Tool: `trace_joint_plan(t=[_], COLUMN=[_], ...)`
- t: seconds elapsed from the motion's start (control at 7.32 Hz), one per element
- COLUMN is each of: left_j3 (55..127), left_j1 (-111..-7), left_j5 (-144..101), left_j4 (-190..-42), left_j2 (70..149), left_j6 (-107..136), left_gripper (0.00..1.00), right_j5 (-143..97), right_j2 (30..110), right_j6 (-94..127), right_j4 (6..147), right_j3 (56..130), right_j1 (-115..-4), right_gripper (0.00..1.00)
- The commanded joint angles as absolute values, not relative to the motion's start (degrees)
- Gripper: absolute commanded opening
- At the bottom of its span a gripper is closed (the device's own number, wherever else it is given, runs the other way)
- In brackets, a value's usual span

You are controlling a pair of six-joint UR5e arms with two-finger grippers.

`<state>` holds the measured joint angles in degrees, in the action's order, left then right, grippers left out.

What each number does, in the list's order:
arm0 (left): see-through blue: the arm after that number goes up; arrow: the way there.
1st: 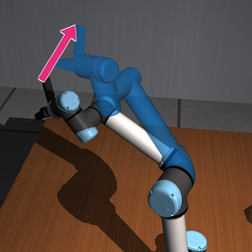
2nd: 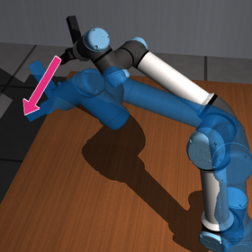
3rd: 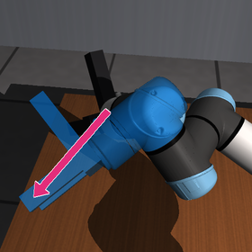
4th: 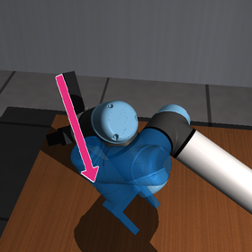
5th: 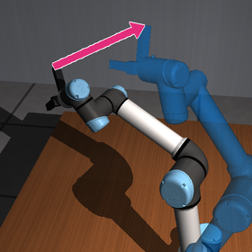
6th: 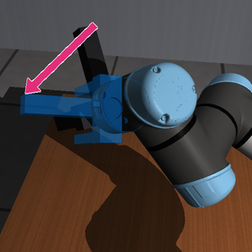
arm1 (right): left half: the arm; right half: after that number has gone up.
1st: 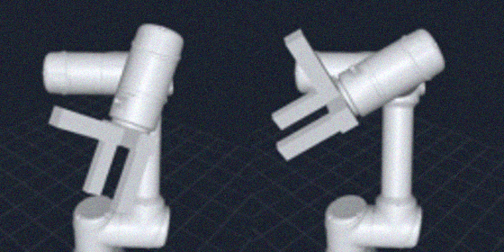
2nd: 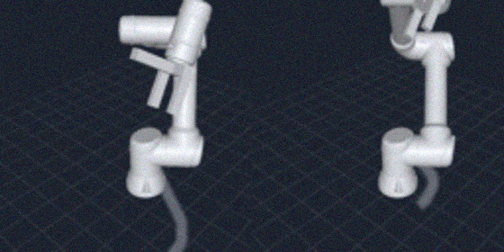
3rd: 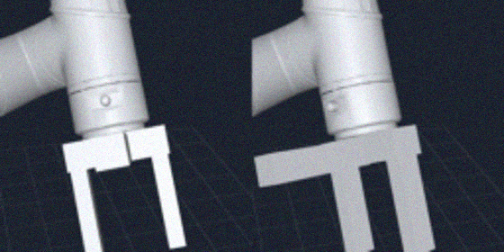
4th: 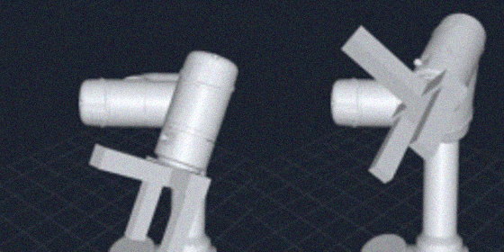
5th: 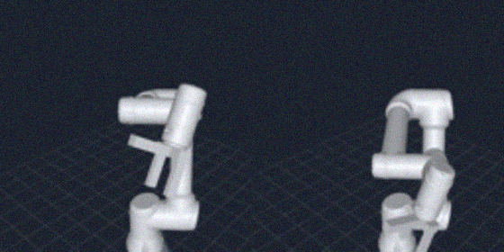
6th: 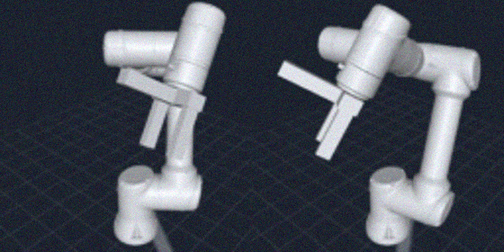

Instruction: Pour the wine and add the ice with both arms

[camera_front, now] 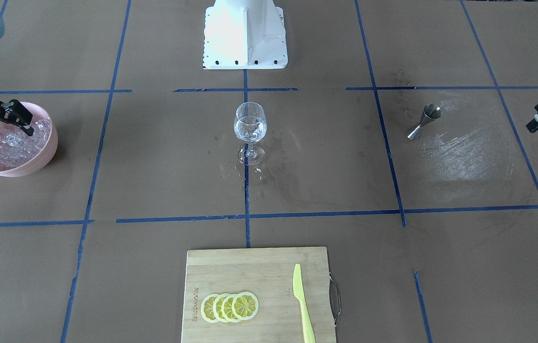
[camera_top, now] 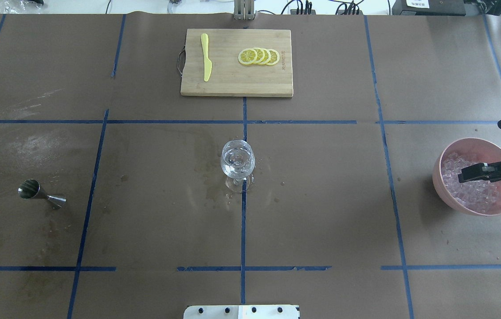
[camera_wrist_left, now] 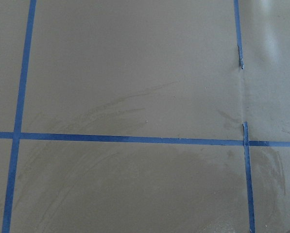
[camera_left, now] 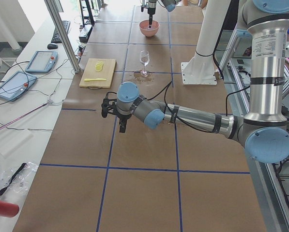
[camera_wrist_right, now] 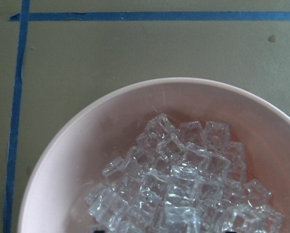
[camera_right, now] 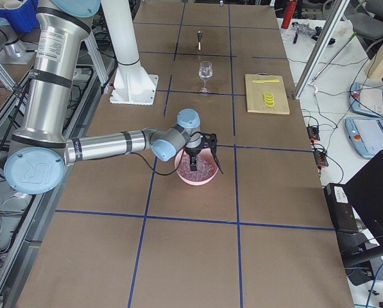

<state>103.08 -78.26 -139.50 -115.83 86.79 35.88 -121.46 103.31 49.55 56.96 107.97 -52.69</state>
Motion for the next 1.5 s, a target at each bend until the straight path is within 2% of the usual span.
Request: trace_joint_plan(t=[0.0, 0.14, 0.27, 0.41, 0.68, 0.82, 1.09, 1.37], left_j3=[103.1, 103.1, 103.1, 103.2, 103.2, 103.3, 103.8, 104.3], left_j1=[-78.2, -78.2, -78.2, -78.3, -78.3, -78.3, -78.4, -78.5], left_j5=[-139.5, -139.5, -139.5, -139.5, -139.5, -139.5, -139.5, -139.5], left_j4=[-115.8, -115.8, -115.8, -115.8, -115.8, -115.8, -115.8, -115.8], left_j2=[86.7, 86.7, 86.7, 86.7, 86.7, 86.7, 86.7, 86.5], left_j6=[35.8, 35.8, 35.7, 35.8, 35.7, 35.6, 35.6, 35.6], left_gripper=[1.00, 1.00, 1.00, 1.00, 1.00, 1.00, 1.00, 1.00], right_j5=[-120.3, -120.2, -120.3, -120.3, -121.5, -126.2, -135.5, -134.9], right_j2=[103.1, 103.1, 103.4, 103.7, 103.7, 103.0, 95.7, 87.9], right_j6=[49.5, 49.5, 49.4, 49.5, 49.5, 49.5, 50.2, 62.5], right_j4=[57.0, 57.0, 56.9, 56.0, 55.4, 57.5, 66.0, 67.0], right_j3=[107.5, 107.4, 106.7, 106.8, 107.9, 112.4, 117.3, 118.9], right_j1=[-51.9, -51.9, -52.0, -52.1, -53.2, -57.4, -65.6, -61.4], right_gripper=[0.76, 0.42, 0.13, 0.00, 0.00, 0.00, 0.00, 0.00])
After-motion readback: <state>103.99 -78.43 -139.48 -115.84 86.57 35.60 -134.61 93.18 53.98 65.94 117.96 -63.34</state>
